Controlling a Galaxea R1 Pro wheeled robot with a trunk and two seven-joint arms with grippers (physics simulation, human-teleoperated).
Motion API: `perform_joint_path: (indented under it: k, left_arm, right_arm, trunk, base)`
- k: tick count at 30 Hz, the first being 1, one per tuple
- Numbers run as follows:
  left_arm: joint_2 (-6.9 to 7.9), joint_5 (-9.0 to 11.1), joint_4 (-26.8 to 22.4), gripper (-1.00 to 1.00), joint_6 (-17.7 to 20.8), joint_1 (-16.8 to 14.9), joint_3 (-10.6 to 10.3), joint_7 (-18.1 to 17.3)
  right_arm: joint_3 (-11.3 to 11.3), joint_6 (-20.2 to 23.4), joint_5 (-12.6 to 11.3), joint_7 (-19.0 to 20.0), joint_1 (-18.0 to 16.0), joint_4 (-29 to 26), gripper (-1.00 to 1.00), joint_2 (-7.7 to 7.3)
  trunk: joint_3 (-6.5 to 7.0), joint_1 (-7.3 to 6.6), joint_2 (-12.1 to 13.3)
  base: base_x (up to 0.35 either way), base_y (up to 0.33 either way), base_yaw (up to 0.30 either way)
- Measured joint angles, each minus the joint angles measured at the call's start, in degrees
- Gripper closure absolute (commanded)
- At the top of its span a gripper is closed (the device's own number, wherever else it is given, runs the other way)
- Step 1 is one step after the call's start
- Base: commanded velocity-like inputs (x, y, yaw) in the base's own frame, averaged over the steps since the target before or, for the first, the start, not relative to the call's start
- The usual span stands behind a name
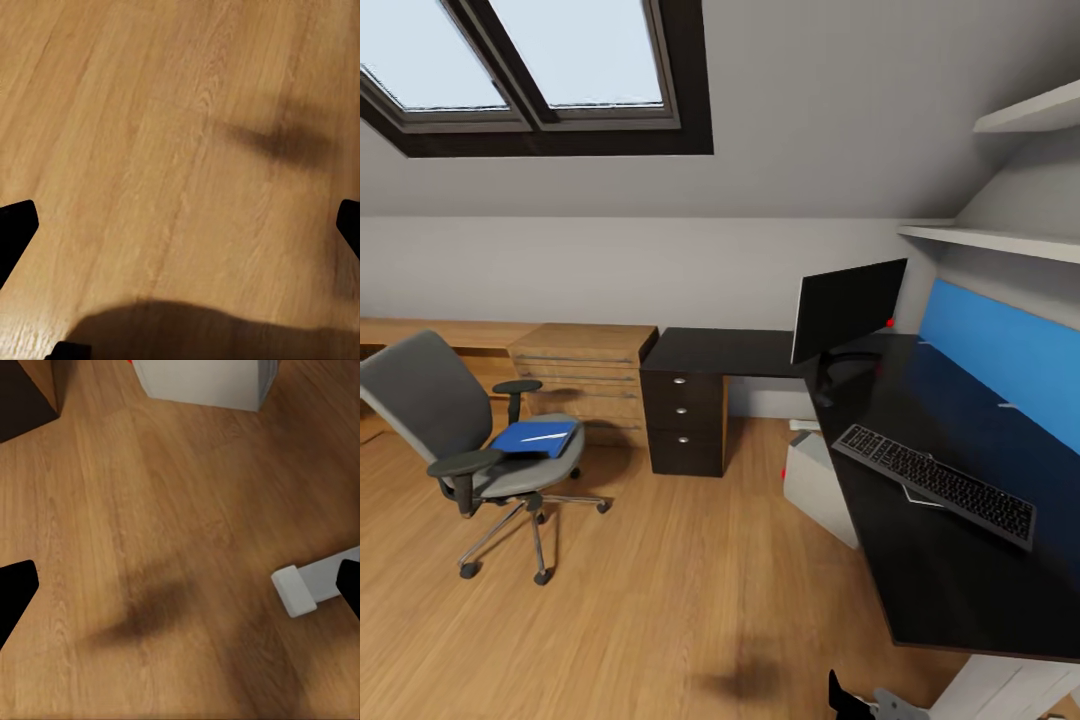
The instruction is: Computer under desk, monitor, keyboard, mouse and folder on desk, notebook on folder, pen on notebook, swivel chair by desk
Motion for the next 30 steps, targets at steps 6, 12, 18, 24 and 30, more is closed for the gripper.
perform_joint_path:
  k: [6, 12, 18, 24, 30]
  left_arm:
    - [0.0, -0.08, 0.03, -1.0, 0.0, 0.0, -0.04, 0.0]
    - [0.01, -0.11, 0.05, -1.0, 0.0, 0.0, -0.09, 0.0]
    - [0.04, -0.19, 0.05, -1.0, -0.08, 0.0, -0.1, 0.0]
    - [0.06, -0.2, 0.03, -1.0, -0.09, 0.0, -0.08, 0.0]
    - [0.13, -0.17, 0.07, -1.0, -0.09, 0.0, -0.02, 0.0]
  right_arm:
    - [0.02, 0.0, 0.0, 0.0, 0.02, 0.0, -1.0, 0.16]
    - [0.38, -0.33, 0.86, 0.0, 0.07, -0.05, -1.0, 1.44]
    - [2.62, -0.44, 9.11, -0.14, 0.05, -0.62, -1.0, 4.49]
    - [3.22, 9.61, 11.31, -0.81, -0.61, -15.65, -1.0, 5.88]
    - [3.01, 40.41, 11.53, -8.9, -4.52, -39.22, -1.0, 5.75]
  trunk:
    - [0.0, 0.0, 0.0]
    - [0.0, 0.0, 0.0]
    - [0.0, 0.0, 0.0]
    - [0.01, 0.0, 0.0]
    - [0.02, 0.0, 0.0]
  base:
    - [0.003, 0.017, 0.0]
    - [0.001, 0.004, 0.0]
    - [0.0, 0.0, 0.0]
    - [0.0, 0.0, 0.0]
    - [0.0, 0.0, 0.0]
